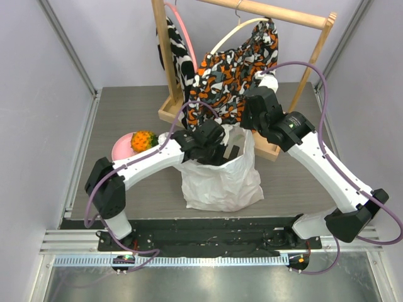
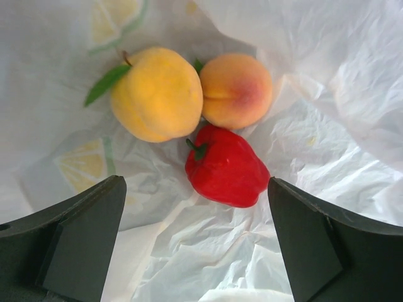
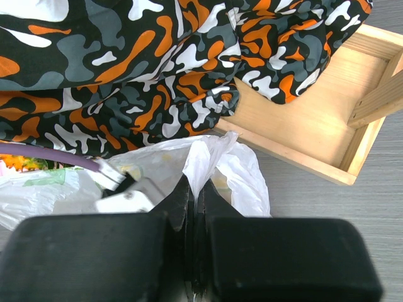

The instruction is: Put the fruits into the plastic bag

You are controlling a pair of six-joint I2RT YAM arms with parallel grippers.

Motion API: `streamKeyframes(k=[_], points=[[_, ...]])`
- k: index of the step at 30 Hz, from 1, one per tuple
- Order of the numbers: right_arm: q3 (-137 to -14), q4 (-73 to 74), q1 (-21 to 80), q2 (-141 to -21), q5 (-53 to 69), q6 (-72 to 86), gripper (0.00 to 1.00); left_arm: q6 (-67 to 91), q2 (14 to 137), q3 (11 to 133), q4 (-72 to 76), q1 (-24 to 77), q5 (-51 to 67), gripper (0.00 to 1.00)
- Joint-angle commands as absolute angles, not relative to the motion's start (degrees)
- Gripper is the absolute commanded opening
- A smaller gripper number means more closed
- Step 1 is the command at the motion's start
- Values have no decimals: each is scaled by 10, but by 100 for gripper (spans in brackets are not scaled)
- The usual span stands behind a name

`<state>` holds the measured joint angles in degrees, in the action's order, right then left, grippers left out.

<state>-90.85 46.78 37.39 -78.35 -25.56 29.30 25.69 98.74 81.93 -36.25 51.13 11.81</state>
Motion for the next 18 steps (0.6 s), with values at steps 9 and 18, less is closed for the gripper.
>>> streamKeyframes(k=[9,18], points=[[-917,458,372,-772,-272,296,1,318,875,798,-269,433,148,100],[-922,458,373,-778,-269,294,1,297,816,851,-255,378,193,100]])
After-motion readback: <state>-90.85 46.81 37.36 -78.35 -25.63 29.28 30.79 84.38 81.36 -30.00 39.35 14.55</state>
